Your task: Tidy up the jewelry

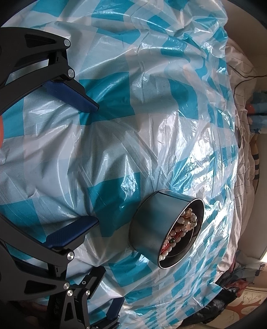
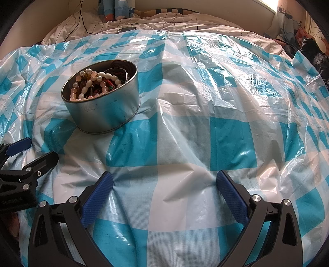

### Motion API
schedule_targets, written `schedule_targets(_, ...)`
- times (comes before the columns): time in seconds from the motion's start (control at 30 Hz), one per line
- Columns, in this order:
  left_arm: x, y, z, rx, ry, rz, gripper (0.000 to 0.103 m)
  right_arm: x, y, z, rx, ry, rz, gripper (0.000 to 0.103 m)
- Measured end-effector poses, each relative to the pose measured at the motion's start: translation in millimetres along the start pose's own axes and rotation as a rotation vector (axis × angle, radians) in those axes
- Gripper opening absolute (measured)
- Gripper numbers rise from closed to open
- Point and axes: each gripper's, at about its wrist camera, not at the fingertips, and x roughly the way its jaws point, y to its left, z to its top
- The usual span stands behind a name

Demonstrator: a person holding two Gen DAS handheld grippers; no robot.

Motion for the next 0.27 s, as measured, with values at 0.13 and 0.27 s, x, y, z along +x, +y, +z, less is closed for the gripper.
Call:
schedule_targets(0.13, 1.0, -1.3, -0.1, 0.005, 0.007, 0.009, 0.097, 0.0, 0.3, -0.1, 0.000, 0.000, -0.001, 0.096)
schedule_targets(0.27, 0.6, -2.5, -1.0, 0.011, 0.007, 0.018, 0.097, 0.1, 1.0, -0.2, 0.000, 0.000, 0.000, 0.096)
